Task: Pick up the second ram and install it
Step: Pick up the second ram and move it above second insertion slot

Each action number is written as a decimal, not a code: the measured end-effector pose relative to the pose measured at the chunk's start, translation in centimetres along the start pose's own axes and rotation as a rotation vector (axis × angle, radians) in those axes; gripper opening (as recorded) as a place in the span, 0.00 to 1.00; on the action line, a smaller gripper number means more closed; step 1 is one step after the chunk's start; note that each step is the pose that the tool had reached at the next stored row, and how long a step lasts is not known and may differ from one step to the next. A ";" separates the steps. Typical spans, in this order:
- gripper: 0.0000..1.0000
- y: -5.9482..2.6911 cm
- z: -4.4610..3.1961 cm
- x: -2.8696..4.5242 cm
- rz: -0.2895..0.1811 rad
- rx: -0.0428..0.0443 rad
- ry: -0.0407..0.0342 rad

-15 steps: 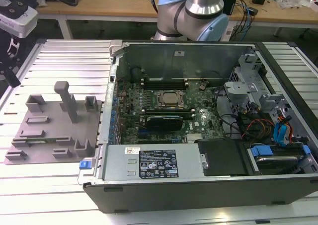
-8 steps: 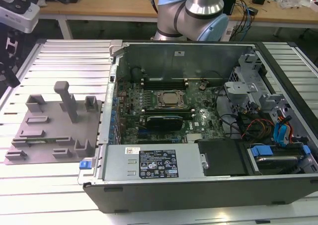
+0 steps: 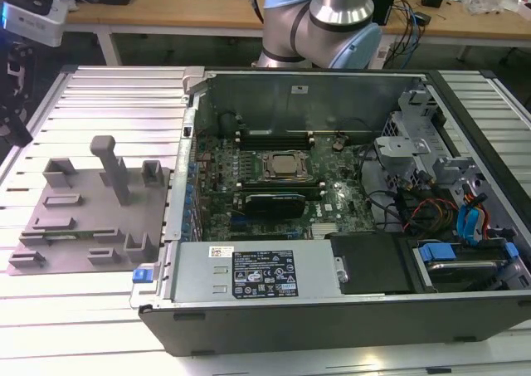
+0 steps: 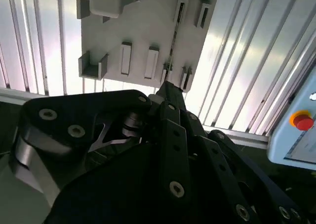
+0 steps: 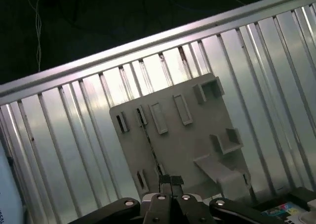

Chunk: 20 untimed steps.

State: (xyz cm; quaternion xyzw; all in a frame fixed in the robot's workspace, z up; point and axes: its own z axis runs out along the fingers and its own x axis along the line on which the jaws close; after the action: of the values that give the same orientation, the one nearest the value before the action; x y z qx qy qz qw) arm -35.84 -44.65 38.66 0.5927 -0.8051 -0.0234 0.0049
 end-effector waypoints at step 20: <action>0.34 -0.01 0.09 -0.01 -0.184 -0.0029 0.0103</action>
State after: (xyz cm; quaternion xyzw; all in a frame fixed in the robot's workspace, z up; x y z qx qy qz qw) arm -35.83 -44.65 38.57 0.6644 -0.7470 -0.0218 0.0078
